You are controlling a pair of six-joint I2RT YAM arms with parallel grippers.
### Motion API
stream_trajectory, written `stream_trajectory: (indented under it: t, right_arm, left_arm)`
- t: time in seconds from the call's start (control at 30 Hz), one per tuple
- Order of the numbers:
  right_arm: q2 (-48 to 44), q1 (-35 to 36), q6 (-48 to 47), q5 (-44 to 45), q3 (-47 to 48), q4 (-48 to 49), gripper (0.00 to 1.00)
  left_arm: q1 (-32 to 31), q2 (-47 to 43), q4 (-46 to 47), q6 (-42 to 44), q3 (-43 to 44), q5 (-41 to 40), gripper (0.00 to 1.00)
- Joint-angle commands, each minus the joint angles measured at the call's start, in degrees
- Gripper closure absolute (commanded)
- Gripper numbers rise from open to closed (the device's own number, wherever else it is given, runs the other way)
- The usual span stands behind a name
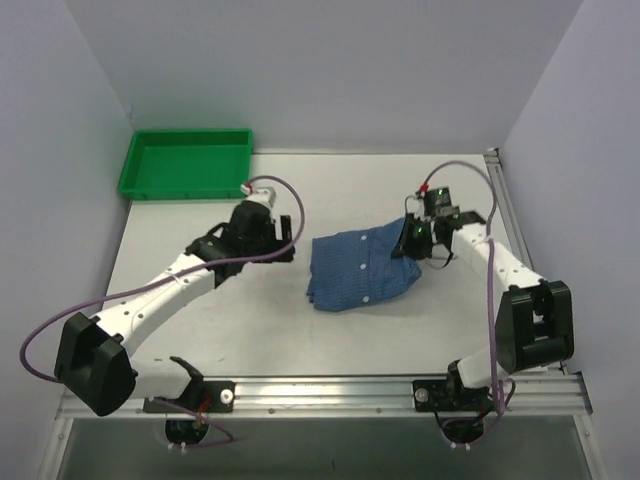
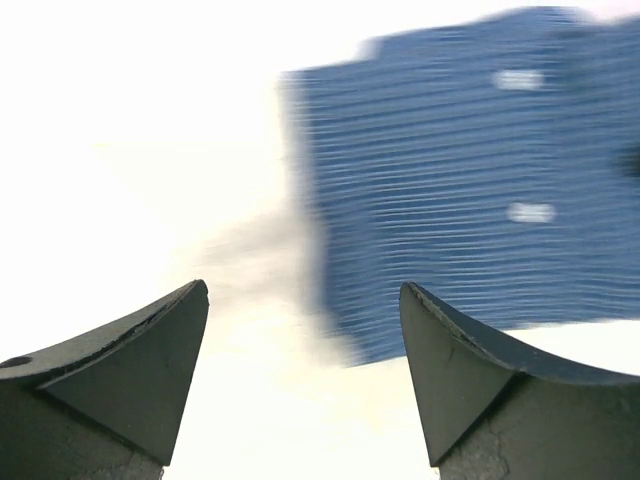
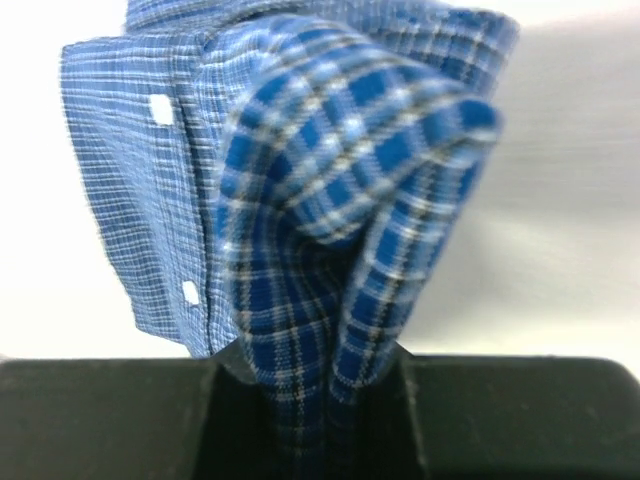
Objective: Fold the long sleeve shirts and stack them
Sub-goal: Fold the shirt
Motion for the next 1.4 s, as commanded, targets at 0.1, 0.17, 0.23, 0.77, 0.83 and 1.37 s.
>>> stream_trajectory:
  t: [0.1,0.17,0.23,0.77,0.83,1.37]
  right_arm:
    - [-2.02,-2.76,-22.04,31.82,28.19,-42.26,1.00]
    - [0.69,-2.67,-23.89,43.22,34.82,-50.96,1.00]
    - [2.89,-2.58,-25.30,48.45,44.58,-57.28,1.00]
    - [45.40,23.68,-21.36,69.22,52.42,-57.58,1.00]
    - [49.21,28.06,-19.43,68.52,53.83,-57.58,1.00]
    - [52.66,43.47,-15.29,56.66,62.01,-56.88,0.56]
  left_arm:
    - [13.80,-10.58,-3.74,5.65,-5.88,7.66,0.14]
    - [16.97,-12.60,-4.10,6.96,-7.47,8.29,0.14]
    - [18.91,-13.49,-4.36,7.93,-8.61,7.94,0.14]
    - [24.36,-15.25,-4.62,6.36,-10.72,9.52,0.14]
    - [25.33,-15.42,-4.45,6.18,-10.90,9.52,0.14]
    - [29.81,-15.77,-3.22,5.13,-11.52,14.35,0.14]
